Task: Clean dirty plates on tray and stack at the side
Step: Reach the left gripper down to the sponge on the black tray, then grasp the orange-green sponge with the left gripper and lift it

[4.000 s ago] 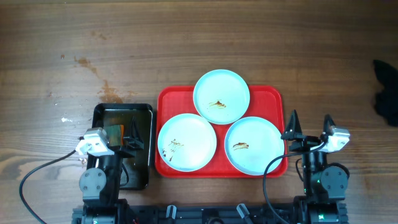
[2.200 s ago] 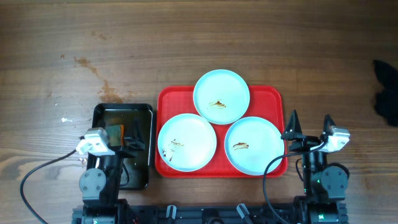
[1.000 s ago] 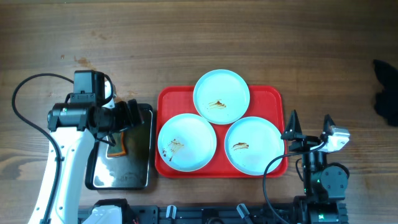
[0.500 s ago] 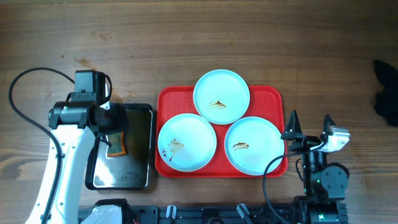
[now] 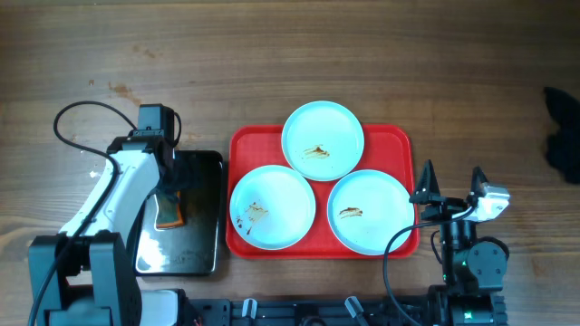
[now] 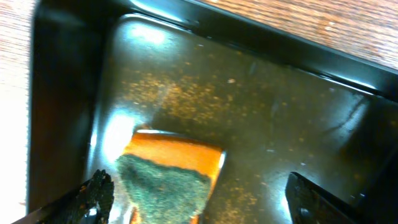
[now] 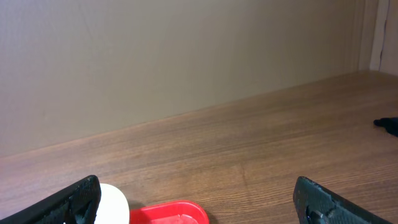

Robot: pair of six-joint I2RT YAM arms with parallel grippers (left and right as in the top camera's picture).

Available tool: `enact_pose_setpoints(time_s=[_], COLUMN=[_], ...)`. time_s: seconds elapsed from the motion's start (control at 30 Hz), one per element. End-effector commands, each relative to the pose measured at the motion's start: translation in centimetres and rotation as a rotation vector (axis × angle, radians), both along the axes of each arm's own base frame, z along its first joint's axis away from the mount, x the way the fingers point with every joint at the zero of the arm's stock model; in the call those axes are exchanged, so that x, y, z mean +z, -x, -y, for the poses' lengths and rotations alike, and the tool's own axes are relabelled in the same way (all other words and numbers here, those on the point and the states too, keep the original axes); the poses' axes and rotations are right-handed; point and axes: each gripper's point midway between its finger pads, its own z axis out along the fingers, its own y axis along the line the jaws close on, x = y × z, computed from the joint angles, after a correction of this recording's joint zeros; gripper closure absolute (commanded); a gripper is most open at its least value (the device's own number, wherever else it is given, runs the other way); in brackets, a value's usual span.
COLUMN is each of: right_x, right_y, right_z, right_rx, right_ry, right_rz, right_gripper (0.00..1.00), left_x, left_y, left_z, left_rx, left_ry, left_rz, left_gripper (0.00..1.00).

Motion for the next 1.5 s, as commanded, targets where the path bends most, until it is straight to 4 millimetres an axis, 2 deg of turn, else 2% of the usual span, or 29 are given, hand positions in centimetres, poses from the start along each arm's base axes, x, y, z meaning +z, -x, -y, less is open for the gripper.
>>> enact_pose_setpoints(time_s=[0.0, 0.17, 0.27, 0.33, 0.43, 0.53, 0.63, 0.73, 0.77, 0.8, 1.1, 1.23, 1.33, 1.43, 1.47], right_x=[0.0, 0.1, 0.1, 0.0, 0.1, 0.1, 0.0, 0.0, 0.1, 0.1, 0.0, 0.1, 0.0, 0.0, 0.1], right_y=[0.0, 0.0, 0.0, 0.0, 0.0, 0.0, 0.0, 0.0, 0.0, 0.0, 0.0, 0.0, 0.0, 0.0, 0.0], right_z=[-0.1, -0.1, -0.1, -0.1, -0.1, -0.1, -0.1, -0.1, -0.1, -0.1, -0.1, -0.1, -0.1, -0.1, -0.1], right_rx=[0.010, 0.010, 0.010, 0.010, 0.010, 0.010, 0.010, 0.010, 0.010, 0.010, 0.010, 0.009, 0.009, 0.010, 0.010], right_ry=[0.018, 0.018, 0.018, 0.019, 0.019, 0.018, 0.019, 0.018, 0.019, 0.018, 0.018, 0.018, 0.019, 0.019, 0.019], right_rz=[0.002, 0.002, 0.002, 0.002, 0.002, 0.002, 0.002, 0.002, 0.002, 0.002, 0.002, 0.002, 0.002, 0.002, 0.002], right_gripper=[0.00, 0.00, 0.00, 0.00, 0.00, 0.00, 0.00, 0.00, 0.00, 0.00, 0.00, 0.00, 0.00, 0.00, 0.00], left_x=[-0.2, -1.3, -2.3, -2.3, -2.4, -2.4, -2.4, -2.4, -2.4, -2.4, -2.2, -1.2, 0.7, 4.4, 6.2], left_y=[0.5, 1.6, 2.1, 2.2, 2.4, 2.3, 2.3, 2.3, 2.3, 2.2, 0.5, 0.2, -0.2, -1.0, -1.1], left_z=[-1.9, -2.2, -1.2, -0.8, -0.1, 1.3, 2.8, 3.2, 3.2, 3.1, 3.1, 3.0, 2.8, 2.8, 2.8], left_rx=[0.042, 0.079, 0.077, 0.070, 0.045, 0.001, -0.046, -0.057, -0.053, -0.043, -0.025, -0.013, 0.009, 0.015, 0.015], left_ry=[-0.051, -0.001, 0.059, 0.076, 0.078, 0.092, 0.110, 0.110, 0.110, 0.110, 0.113, 0.111, 0.105, 0.109, 0.110], left_rz=[-0.012, -0.030, -0.030, -0.036, -0.051, -0.053, -0.056, -0.057, -0.055, -0.050, 0.020, 0.048, 0.089, 0.167, 0.203], left_gripper=[0.11, 0.15, 0.16, 0.21, 0.23, 0.36, 0.39, 0.55, 0.80, 0.96, 0.96, 0.96, 0.96, 0.96, 0.96])
